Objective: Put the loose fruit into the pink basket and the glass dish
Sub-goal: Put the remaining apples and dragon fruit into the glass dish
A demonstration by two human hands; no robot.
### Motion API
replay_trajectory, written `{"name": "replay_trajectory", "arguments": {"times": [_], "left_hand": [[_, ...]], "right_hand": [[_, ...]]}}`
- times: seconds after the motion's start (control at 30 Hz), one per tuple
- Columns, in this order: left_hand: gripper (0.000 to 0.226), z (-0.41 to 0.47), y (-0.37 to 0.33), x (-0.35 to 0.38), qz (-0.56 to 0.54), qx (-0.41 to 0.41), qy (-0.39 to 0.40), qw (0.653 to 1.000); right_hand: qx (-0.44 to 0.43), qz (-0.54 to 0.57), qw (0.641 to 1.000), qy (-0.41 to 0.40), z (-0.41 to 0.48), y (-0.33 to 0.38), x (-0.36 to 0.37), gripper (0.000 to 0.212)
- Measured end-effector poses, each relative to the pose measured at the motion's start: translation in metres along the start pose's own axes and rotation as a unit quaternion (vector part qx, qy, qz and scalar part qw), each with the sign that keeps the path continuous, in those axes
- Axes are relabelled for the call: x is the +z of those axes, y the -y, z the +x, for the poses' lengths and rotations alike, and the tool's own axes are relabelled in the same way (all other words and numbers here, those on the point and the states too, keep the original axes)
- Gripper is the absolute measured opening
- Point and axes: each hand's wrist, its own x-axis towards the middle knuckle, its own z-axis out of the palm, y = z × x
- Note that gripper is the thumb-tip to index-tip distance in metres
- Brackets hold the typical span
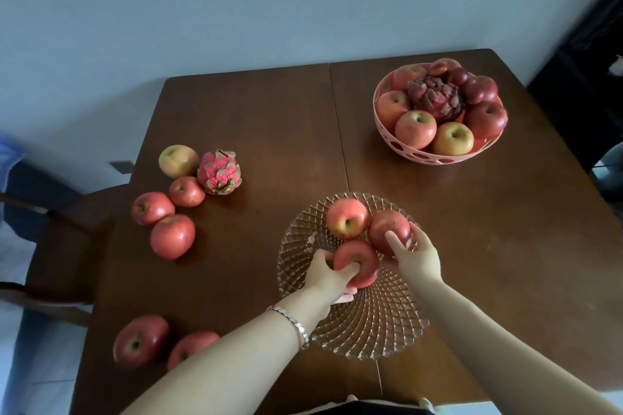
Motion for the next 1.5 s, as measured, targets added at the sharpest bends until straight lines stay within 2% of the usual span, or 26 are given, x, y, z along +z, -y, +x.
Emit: {"name": "replay_trajectory", "arguments": {"times": [0.27,0.3,0.37,0.43,0.5,0.53,0.57,0.6,0.7,0.77,0.9,0.93,1.03,1.07,1.13,1.2,1.27,1.3,1.33,1.37,1.43,1.5], "left_hand": [[0.037,-0.001,-0.002,0.0,0.024,-0.009,0.004,1.0],[0.038,-0.002,-0.004,0.001,0.053,-0.005,0.002,0.999],[0.05,-0.008,-0.008,-0.005,0.188,0.042,-0.019,0.981],[0.058,-0.02,-0.014,-0.019,0.348,0.121,-0.057,0.928],[0.049,-0.038,-0.017,-0.044,0.483,0.199,-0.113,0.845],[0.048,-0.043,-0.016,-0.059,0.556,0.204,-0.129,0.795],[0.051,-0.048,-0.012,-0.077,0.627,0.171,-0.13,0.749],[0.059,-0.05,-0.007,-0.093,0.679,0.106,-0.119,0.716],[0.085,-0.053,0.017,-0.133,0.729,-0.091,-0.047,0.677],[0.093,-0.05,0.036,-0.148,0.738,-0.14,-0.014,0.66],[0.092,-0.051,0.049,-0.156,0.719,-0.142,-0.023,0.68],[0.087,-0.053,0.044,-0.156,0.7,-0.127,-0.035,0.702],[0.071,-0.061,0.013,-0.146,0.562,-0.051,-0.089,0.821],[0.066,-0.065,0.0,-0.138,0.517,-0.01,-0.108,0.849],[0.059,-0.073,-0.024,-0.116,0.444,0.079,-0.126,0.884],[0.051,-0.079,-0.044,-0.086,0.326,0.131,-0.09,0.932],[0.045,-0.081,-0.055,-0.051,0.184,0.123,-0.032,0.975],[0.046,-0.081,-0.057,-0.035,0.139,0.109,-0.023,0.984],[0.05,-0.08,-0.057,-0.019,0.123,0.096,-0.022,0.987],[0.058,-0.079,-0.057,-0.004,0.126,0.084,-0.018,0.988],[0.07,-0.074,-0.05,0.015,0.124,0.075,0.029,0.989],[0.063,-0.071,-0.042,0.02,0.164,0.111,0.072,0.978]], "right_hand": [[-0.033,-0.137,0.99,-0.003,-0.006,-0.001,-0.006,0.06],[-0.035,-0.154,0.987,0.001,-0.005,0.0,-0.007,0.061],[-0.049,-0.182,0.982,0.005,-0.006,0.005,-0.007,0.062],[-0.062,-0.204,0.977,0.005,-0.005,0.008,-0.009,0.062],[-0.078,-0.239,0.968,0.01,-0.007,0.01,-0.009,0.063],[-0.086,-0.256,0.963,0.009,-0.007,0.011,-0.01,0.062],[-0.094,-0.267,0.959,0.008,-0.008,0.011,-0.01,0.061],[-0.103,-0.272,0.957,0.007,-0.009,0.012,-0.01,0.06],[-0.104,-0.269,0.958,0.01,-0.01,0.014,-0.009,0.061],[-0.098,-0.268,0.958,0.01,-0.01,0.014,-0.009,0.062],[-0.095,-0.271,0.958,0.016,-0.012,0.014,-0.009,0.065],[-0.094,-0.272,0.958,0.016,-0.013,0.013,-0.009,0.065],[-0.117,-0.263,0.958,-0.005,-0.015,0.012,-0.01,0.061],[-0.134,-0.254,0.958,-0.016,-0.017,0.014,-0.011,0.059],[-0.183,-0.211,0.96,-0.024,-0.026,0.02,-0.013,0.057],[-0.254,-0.155,0.953,0.051,-0.038,0.028,-0.017,0.058],[-0.295,-0.176,0.917,0.203,-0.054,0.035,-0.022,0.069],[-0.297,-0.201,0.894,0.267,-0.061,0.035,-0.021,0.076],[-0.296,-0.217,0.882,0.296,-0.066,0.033,-0.022,0.082],[-0.294,-0.211,0.888,0.283,-0.069,0.031,-0.023,0.085],[-0.293,-0.167,0.92,0.198,-0.068,0.026,-0.028,0.079],[-0.246,-0.146,0.949,0.134,-0.061,0.02,-0.04,0.068]]}}
